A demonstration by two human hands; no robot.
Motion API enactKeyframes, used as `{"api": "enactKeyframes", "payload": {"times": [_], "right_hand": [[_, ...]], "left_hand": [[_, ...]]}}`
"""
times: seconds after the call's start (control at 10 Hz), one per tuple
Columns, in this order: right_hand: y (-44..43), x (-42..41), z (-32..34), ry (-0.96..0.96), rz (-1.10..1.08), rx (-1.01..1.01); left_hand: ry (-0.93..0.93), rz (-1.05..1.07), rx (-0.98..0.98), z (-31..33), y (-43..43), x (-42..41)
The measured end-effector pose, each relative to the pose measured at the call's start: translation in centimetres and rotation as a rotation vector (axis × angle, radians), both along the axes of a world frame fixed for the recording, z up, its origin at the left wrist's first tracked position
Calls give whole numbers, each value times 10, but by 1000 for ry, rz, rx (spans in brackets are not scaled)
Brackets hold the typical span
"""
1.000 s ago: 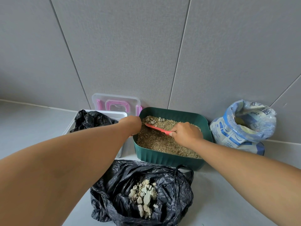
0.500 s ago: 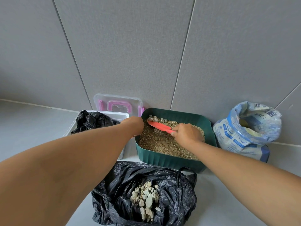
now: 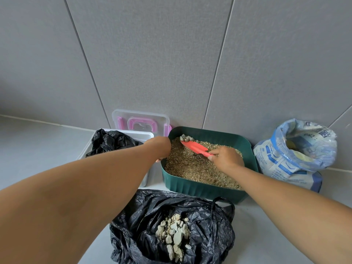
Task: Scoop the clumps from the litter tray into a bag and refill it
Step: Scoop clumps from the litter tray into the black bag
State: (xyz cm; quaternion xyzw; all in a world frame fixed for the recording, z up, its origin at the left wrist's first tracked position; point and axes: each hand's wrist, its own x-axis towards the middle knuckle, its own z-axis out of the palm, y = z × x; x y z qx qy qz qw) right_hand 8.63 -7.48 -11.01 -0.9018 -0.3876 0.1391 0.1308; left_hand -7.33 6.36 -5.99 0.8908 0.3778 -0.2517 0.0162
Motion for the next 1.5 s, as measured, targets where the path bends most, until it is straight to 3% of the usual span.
{"api": "enactKeyframes", "payload": {"times": [0.4, 0.8, 1.2, 1.4, 1.5], "right_hand": [[7, -7, 5, -28, -12, 9], [-24, 3, 23, -54, 37, 131], [-67, 4, 38, -65, 359, 246], [-87, 4, 43, -285, 731, 214], [-88, 6, 42, -365, 786, 265]], "left_hand": [[-63, 34, 35, -5, 0, 2], [-251, 153, 42, -20, 0, -8], [-289, 179, 4, 14, 8, -28], [-254, 171, 19, 20, -1, -33], [-177, 129, 47, 20, -7, -30]]}}
